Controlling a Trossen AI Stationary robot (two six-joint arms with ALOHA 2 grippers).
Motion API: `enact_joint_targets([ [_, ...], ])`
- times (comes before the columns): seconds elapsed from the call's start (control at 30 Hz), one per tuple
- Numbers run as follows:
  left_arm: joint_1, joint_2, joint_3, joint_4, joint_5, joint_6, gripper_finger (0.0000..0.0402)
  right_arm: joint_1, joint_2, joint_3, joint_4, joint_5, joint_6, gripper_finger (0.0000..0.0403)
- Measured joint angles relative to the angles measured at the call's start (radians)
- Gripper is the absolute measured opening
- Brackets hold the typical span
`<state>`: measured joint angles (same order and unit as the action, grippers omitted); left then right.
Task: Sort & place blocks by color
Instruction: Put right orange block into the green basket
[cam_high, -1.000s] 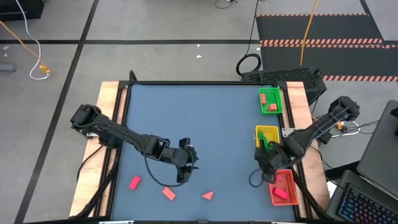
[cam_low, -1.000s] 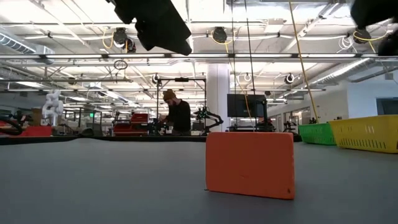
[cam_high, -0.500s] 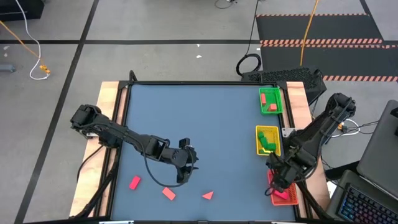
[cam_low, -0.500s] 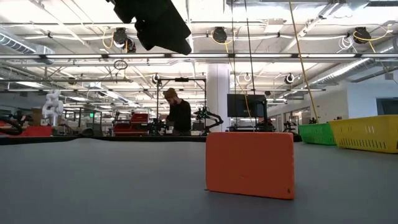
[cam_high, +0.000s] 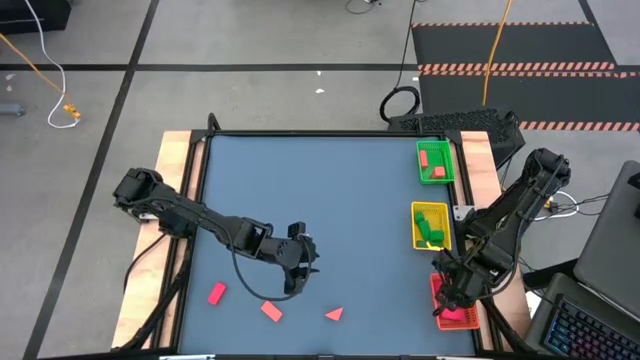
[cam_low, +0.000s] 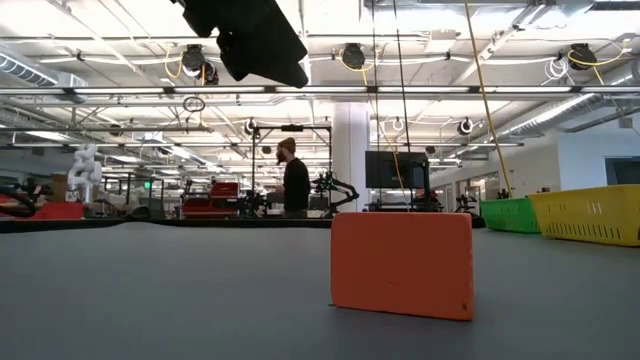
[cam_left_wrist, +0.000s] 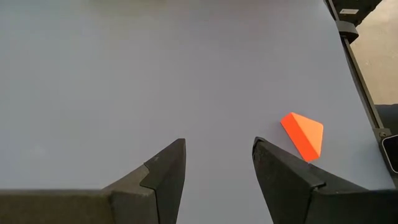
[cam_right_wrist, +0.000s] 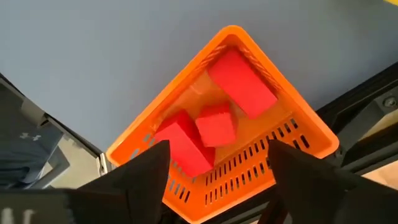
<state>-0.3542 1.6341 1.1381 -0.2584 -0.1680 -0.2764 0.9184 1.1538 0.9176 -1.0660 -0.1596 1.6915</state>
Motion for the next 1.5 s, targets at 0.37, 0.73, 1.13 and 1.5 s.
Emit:
enact_joint_targets([
  [0.37,0.000,0.000,0.000,0.000,0.002,0.001,0.0189,-0.003,0.000,0.000,0.163,0.313,-0.285,0.0278],
  [0.73,-0.001,0.000,0.000,-0.008,0.010,-0.012,0.0189,-0.164,0.086,-0.175,0.809,0.507,-0.914,0.0278],
  [1.13,-0.002,0.000,0.000,-0.096,0.012,-0.100,0.0189,-0.336,0.436,-0.222,1.525,0.325,-1.338,0.0279],
  [1.5,0.001,0.000,0.000,-0.105,0.011,-0.108,0.0189,-0.350,0.673,-0.097,1.623,0.284,-1.451,0.0279],
])
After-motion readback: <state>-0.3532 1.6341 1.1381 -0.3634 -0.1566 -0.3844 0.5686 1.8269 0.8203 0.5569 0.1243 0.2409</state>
